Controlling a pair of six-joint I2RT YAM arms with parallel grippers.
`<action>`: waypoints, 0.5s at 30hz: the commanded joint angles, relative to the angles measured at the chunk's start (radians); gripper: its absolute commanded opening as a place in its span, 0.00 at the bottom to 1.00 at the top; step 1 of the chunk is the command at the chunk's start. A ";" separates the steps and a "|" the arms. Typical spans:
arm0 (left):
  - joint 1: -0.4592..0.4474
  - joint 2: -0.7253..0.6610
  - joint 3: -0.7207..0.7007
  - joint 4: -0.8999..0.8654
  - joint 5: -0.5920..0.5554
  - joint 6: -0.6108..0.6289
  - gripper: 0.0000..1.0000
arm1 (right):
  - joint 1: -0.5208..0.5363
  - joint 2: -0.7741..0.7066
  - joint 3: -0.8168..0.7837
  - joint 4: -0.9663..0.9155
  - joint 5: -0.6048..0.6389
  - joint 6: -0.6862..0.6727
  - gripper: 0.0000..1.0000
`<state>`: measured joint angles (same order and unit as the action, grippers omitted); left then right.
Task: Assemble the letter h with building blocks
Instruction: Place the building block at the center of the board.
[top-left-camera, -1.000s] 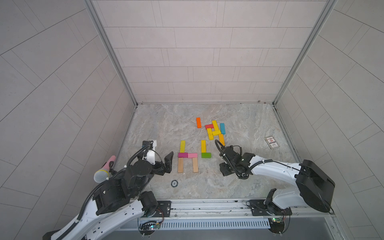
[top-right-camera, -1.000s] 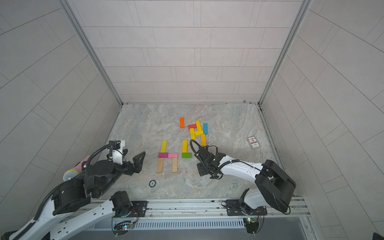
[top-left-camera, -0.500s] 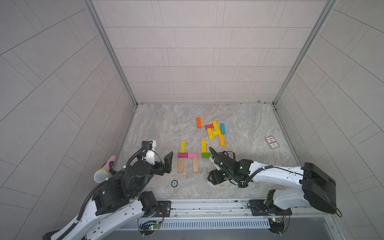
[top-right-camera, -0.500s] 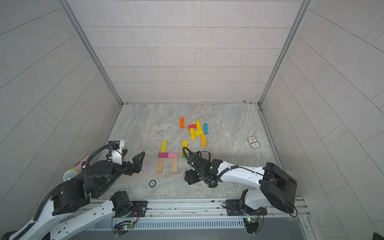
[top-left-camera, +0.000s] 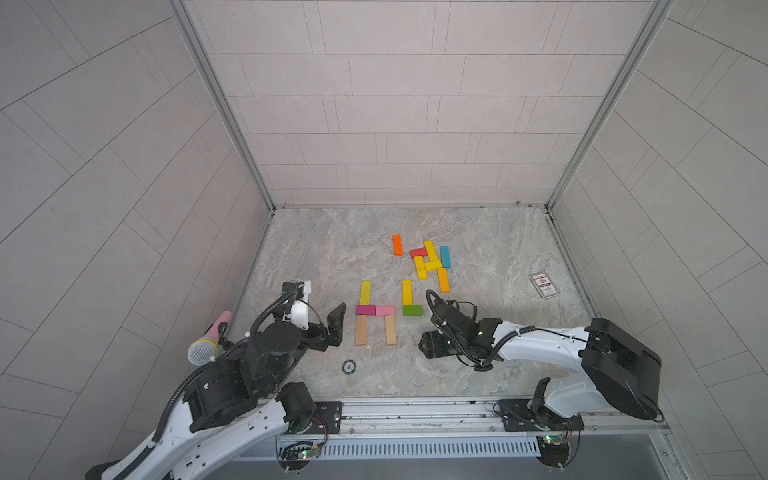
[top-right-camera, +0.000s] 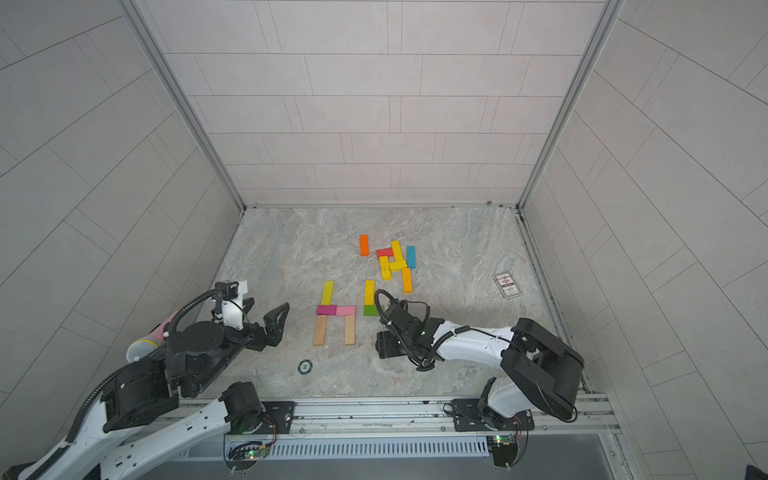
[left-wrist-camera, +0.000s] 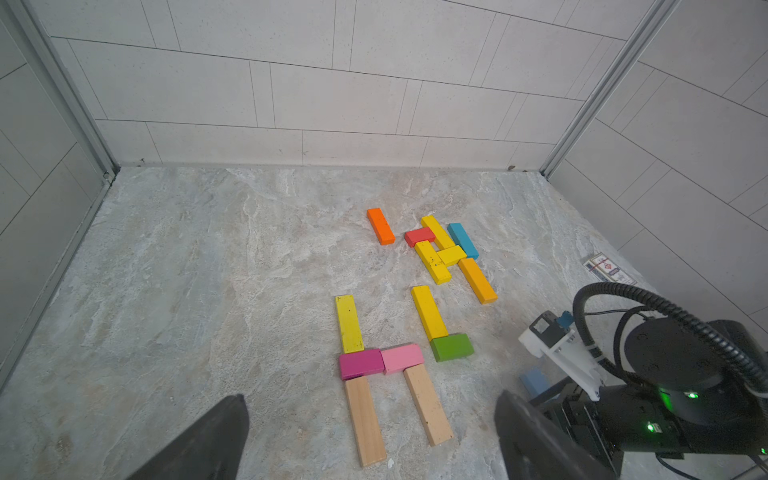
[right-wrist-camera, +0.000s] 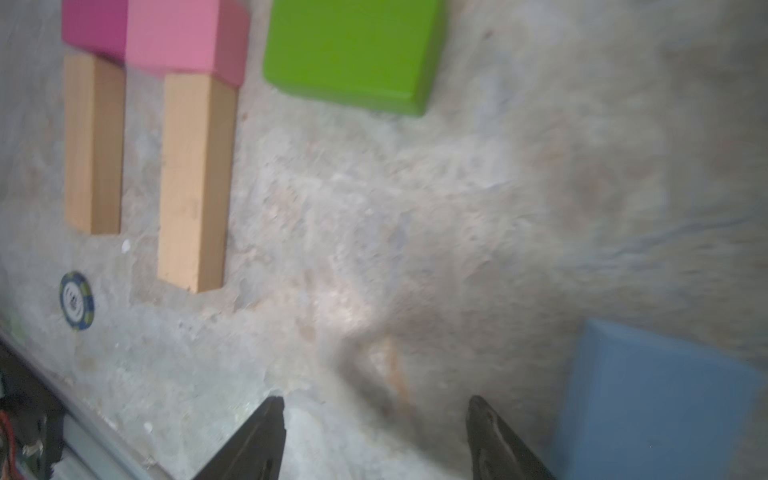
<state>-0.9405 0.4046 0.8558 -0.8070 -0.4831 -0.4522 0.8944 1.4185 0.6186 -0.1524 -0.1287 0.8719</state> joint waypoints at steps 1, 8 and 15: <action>0.003 -0.014 -0.010 -0.012 -0.009 0.006 1.00 | -0.053 -0.015 -0.068 -0.178 0.121 0.054 0.71; 0.003 -0.013 -0.009 -0.011 -0.005 0.006 1.00 | -0.150 -0.114 -0.028 -0.266 0.166 0.017 0.75; 0.003 -0.015 -0.011 -0.006 0.007 0.004 1.00 | -0.161 -0.243 0.025 -0.421 0.210 0.056 0.80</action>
<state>-0.9405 0.3992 0.8536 -0.8066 -0.4747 -0.4530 0.7410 1.2190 0.6346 -0.4675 0.0391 0.8959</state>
